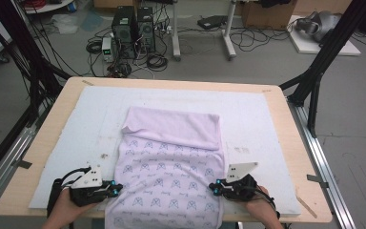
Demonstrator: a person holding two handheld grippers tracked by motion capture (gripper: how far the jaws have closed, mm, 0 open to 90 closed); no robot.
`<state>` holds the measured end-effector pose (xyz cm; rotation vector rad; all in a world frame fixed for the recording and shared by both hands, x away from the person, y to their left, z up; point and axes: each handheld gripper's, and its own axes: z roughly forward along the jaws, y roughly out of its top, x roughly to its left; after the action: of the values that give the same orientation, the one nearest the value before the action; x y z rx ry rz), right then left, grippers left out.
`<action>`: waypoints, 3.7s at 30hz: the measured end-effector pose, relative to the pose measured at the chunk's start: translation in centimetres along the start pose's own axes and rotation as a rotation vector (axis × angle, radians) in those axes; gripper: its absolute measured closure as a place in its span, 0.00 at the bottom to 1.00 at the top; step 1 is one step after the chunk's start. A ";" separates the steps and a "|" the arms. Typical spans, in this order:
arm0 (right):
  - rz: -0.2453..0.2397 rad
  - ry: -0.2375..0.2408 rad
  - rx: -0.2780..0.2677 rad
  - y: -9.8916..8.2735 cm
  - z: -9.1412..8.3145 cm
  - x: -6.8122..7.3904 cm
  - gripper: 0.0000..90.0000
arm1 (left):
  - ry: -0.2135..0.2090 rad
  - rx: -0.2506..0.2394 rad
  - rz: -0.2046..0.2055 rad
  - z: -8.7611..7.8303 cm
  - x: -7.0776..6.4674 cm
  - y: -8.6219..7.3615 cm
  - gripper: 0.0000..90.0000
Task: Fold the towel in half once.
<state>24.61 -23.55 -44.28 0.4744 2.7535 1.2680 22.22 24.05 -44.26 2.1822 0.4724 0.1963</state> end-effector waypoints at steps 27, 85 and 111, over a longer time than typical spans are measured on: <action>0.080 -0.092 -0.060 2.8 -1.7 -4.8 0.72 | 0.131 -0.072 -0.123 0.3 6.2 3.8 0.67; 0.190 -0.123 -0.020 4.4 0.6 -12.8 0.93 | 0.320 -0.021 -0.251 5.8 15.8 7.3 0.51; 0.044 0.038 -0.151 3.4 -6.1 -1.6 0.91 | 0.122 -0.071 -0.074 -3.1 1.2 3.7 0.93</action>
<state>25.80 -26.39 -37.79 0.5055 2.6648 1.4962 23.31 24.80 -39.51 2.0879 0.6048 0.3025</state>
